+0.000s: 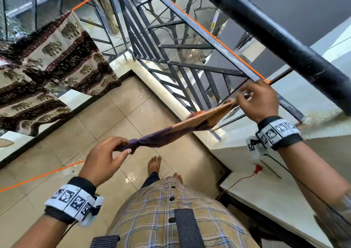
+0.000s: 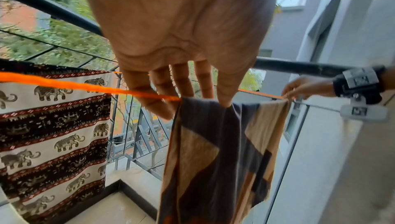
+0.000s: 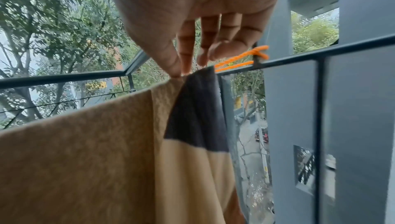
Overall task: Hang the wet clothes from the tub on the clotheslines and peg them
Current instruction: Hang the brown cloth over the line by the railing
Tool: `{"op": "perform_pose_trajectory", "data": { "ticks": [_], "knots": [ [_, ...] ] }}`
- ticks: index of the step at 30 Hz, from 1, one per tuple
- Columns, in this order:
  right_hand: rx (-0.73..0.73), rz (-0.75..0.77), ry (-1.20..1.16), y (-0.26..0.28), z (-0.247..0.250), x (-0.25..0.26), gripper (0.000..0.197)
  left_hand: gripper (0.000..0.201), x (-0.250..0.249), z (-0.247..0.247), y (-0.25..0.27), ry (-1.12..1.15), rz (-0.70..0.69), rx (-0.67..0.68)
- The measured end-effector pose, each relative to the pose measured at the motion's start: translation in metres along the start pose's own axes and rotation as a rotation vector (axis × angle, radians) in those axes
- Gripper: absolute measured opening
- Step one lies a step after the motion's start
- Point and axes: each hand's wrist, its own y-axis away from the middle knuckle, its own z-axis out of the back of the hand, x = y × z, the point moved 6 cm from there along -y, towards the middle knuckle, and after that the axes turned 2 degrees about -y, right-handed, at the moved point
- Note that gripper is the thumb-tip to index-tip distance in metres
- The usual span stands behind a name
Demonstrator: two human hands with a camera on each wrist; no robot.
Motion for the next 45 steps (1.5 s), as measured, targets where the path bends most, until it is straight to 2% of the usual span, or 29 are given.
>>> {"op": "perform_pose_trajectory", "data": {
  "ticks": [3,7,10,13,15,18,22,24,27,29,32,35,39,42,45],
  "knots": [
    [-0.048,-0.020,-0.146,0.026,0.002,-0.018,0.018,0.030,0.001,-0.005,0.010,-0.019,-0.041,-0.051],
    [-0.073,-0.362,-0.368,0.051,-0.014,-0.044,0.026,0.024,0.006,-0.002,0.008,0.030,0.009,-0.156],
    [-0.021,-0.574,-0.616,0.054,-0.035,-0.046,0.027,0.014,0.004,0.001,0.008,0.055,0.000,-0.147],
    [-0.005,-0.550,-0.687,0.046,-0.048,-0.038,0.011,0.012,0.012,0.002,0.008,0.166,0.056,-0.115],
    [-0.064,-0.499,-0.625,0.043,-0.046,-0.039,0.014,0.021,0.019,0.002,0.005,0.273,0.139,-0.103],
    [-0.179,-0.496,-0.532,0.043,-0.028,-0.047,0.030,0.029,0.023,0.004,-0.001,0.431,0.290,-0.115],
    [-0.268,-0.455,-0.361,0.025,0.022,-0.047,0.034,0.029,0.019,0.009,-0.010,0.485,0.365,-0.129],
    [-0.231,-0.421,-0.229,0.006,0.040,-0.042,0.036,0.020,0.021,0.004,-0.016,0.443,0.387,-0.060],
    [-0.027,-0.395,-0.001,-0.018,0.038,-0.038,0.032,0.012,0.029,-0.006,-0.022,0.370,0.427,0.062],
    [0.048,-0.390,0.084,-0.022,0.032,-0.036,0.031,0.010,0.026,-0.007,-0.024,0.301,0.374,0.057],
    [0.042,-0.363,0.162,-0.016,0.026,-0.031,0.037,0.009,0.005,0.003,-0.019,0.149,0.163,-0.041],
    [0.040,-0.331,0.170,-0.003,0.023,-0.029,0.035,0.018,-0.010,0.002,-0.008,0.119,-0.015,-0.037],
    [-0.002,-0.332,-0.025,0.011,0.019,-0.030,0.032,0.026,-0.008,-0.005,-0.001,0.012,-0.041,-0.058],
    [-0.021,-0.353,-0.180,0.012,0.011,-0.038,0.037,0.011,-0.008,-0.002,0.000,0.028,-0.066,-0.144],
    [-0.052,-0.370,-0.169,0.008,0.011,-0.038,0.030,0.023,-0.009,0.002,-0.002,0.063,-0.064,-0.155]
  ]
}}
